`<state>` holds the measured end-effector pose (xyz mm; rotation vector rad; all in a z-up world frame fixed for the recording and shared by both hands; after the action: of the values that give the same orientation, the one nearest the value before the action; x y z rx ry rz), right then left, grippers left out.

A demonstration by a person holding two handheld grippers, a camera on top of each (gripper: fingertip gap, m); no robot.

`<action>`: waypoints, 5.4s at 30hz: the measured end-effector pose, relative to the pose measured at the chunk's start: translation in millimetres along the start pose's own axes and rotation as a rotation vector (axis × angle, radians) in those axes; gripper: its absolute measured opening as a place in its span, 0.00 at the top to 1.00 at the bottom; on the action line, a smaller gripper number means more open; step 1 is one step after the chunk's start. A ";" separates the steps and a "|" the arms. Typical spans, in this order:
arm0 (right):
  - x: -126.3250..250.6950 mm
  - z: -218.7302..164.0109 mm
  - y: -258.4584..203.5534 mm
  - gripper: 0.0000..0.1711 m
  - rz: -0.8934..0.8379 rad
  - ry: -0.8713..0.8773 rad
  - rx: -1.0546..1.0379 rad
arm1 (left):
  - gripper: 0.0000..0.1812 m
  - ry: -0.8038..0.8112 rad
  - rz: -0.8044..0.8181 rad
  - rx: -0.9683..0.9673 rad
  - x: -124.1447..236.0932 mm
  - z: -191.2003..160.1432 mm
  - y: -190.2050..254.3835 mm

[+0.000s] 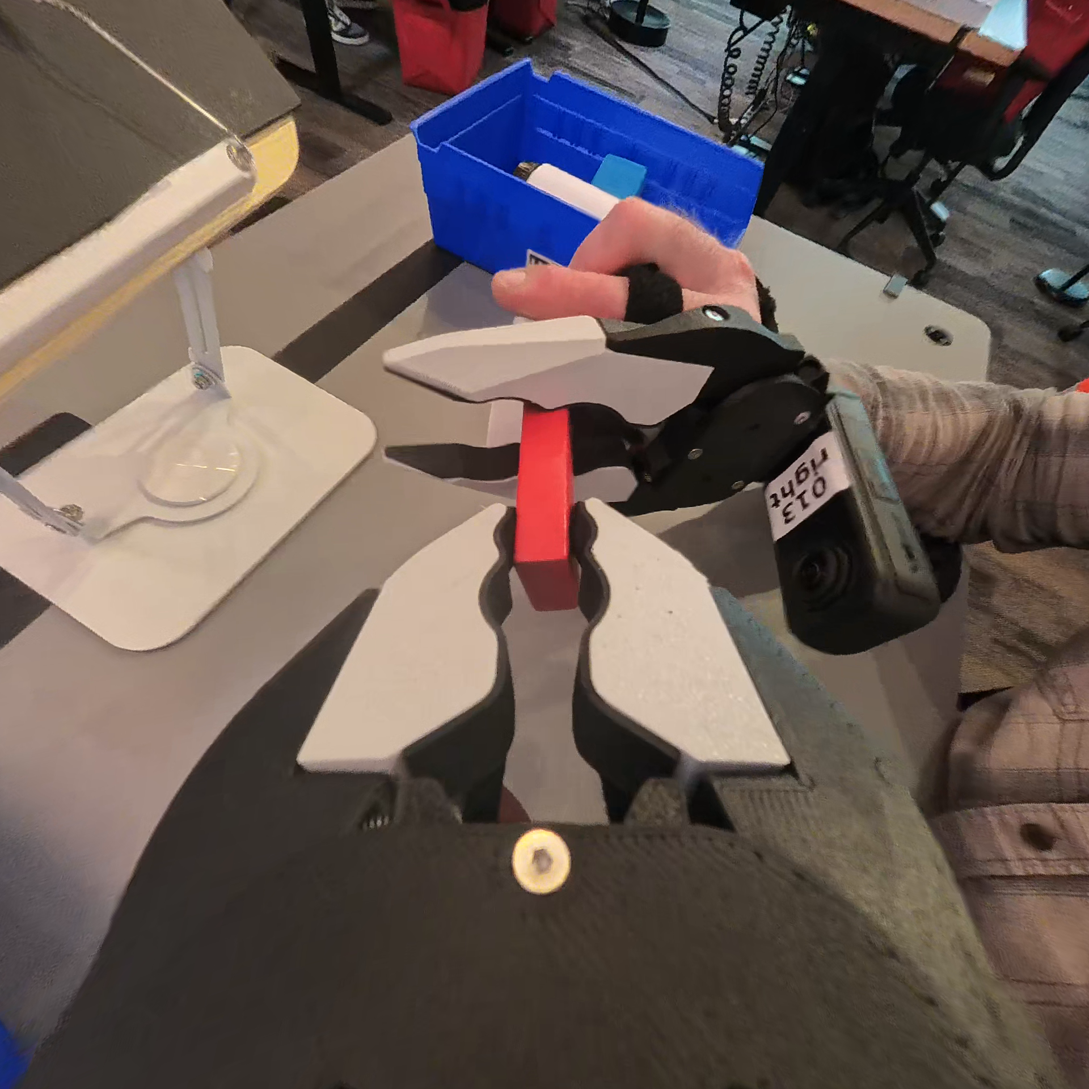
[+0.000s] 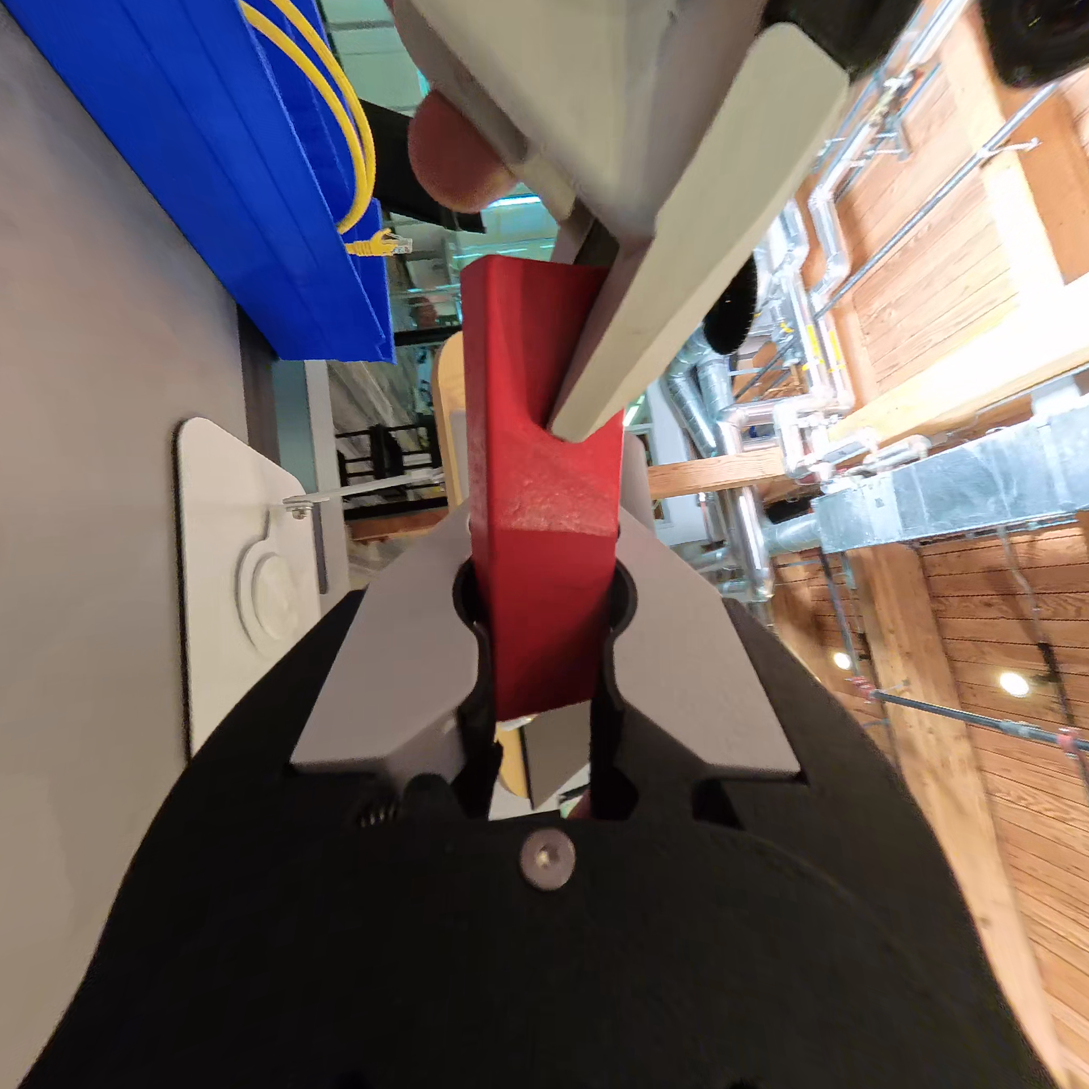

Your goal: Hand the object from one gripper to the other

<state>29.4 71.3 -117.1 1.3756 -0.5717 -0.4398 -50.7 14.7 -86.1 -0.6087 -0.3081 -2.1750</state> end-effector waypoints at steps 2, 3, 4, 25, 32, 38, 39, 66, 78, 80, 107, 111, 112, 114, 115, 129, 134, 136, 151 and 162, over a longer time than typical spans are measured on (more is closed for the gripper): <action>-0.8 -2.6 -0.3 0.82 0.051 0.018 -0.068 | 0.82 0.035 0.073 -0.107 2.2 2.0 -0.5; -1.4 -4.7 -1.3 0.82 0.095 0.035 -0.108 | 0.78 0.053 0.117 -0.195 4.1 2.1 0.1; -2.0 -7.2 -2.8 0.82 0.148 0.052 -0.149 | 0.75 0.072 0.181 -0.302 6.1 2.0 0.2; 40.3 14.7 -49.3 0.82 1.014 0.568 -0.430 | 0.90 0.256 0.348 -1.611 1.5 -33.8 79.2; 23.0 8.0 -29.5 0.67 0.687 0.407 -0.366 | 0.91 -0.002 0.374 -1.257 6.8 -9.8 55.5; 24.9 6.9 -6.3 0.73 0.425 0.315 -0.245 | 0.91 -0.246 0.260 -0.822 17.9 26.2 12.2; 24.7 6.8 -4.0 0.74 0.375 0.304 -0.221 | 0.91 -0.276 0.217 -0.739 19.4 32.4 8.5; 28.1 51.1 -14.3 0.86 -0.244 0.158 0.231 | 0.90 -0.633 -0.509 -0.006 12.9 69.7 -62.9; 36.6 55.2 -3.9 0.92 -0.215 0.178 0.193 | 0.86 -0.475 -0.663 0.204 3.0 42.8 -79.3; 36.9 55.4 -3.1 0.93 -0.185 0.191 0.178 | 0.83 -0.457 -0.636 0.177 0.9 39.6 -80.8; 173.4 -195.9 95.2 0.92 0.653 -0.149 -0.627 | 0.76 0.159 0.046 -0.513 -17.1 -3.0 -54.6; 197.3 -236.4 81.3 0.92 0.886 -0.297 -0.698 | 0.77 0.214 0.044 -0.546 -22.6 -5.1 -49.2; 201.4 -243.1 77.3 0.92 0.947 -0.323 -0.720 | 0.77 0.229 0.045 -0.547 -22.3 -5.3 -48.3; 205.9 -254.2 68.7 0.92 1.061 -0.363 -0.757 | 0.78 0.254 0.043 -0.552 -20.9 -6.1 -46.1; 205.7 -258.5 63.4 0.92 1.117 -0.376 -0.781 | 0.78 0.261 0.036 -0.556 -20.3 -6.5 -44.9; 167.4 -277.1 -33.6 0.92 1.645 -0.442 -0.962 | 0.80 0.229 0.071 -0.639 -15.4 -10.8 -43.6; 158.8 -280.7 -49.2 0.92 1.711 -0.398 -1.031 | 0.80 0.200 0.068 -0.658 -20.4 -15.1 -43.8; 155.4 -283.6 -50.3 0.92 1.707 -0.387 -1.046 | 0.80 0.198 0.062 -0.658 -21.3 -15.7 -43.4; 146.6 -299.3 -73.0 0.79 1.532 -0.419 -0.987 | 0.80 0.163 0.068 -0.677 -27.6 -21.5 -44.9; 148.2 -300.7 -76.1 0.65 1.365 -0.493 -0.889 | 0.80 0.170 0.078 -0.680 -27.5 -20.2 -44.1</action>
<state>333.8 205.9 -203.3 -0.1507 -1.3445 0.1359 -77.0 52.0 -118.1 -0.7737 0.5614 -2.2193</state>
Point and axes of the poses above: each gripper's, where its closed fingertips meet, x back along the fingers, z out of its top, y = z × x across the jaws, the point moved 7 cm from there along x, back along the fingers, and after that the axes turned 15 degrees about z, right-handed, at the moved point
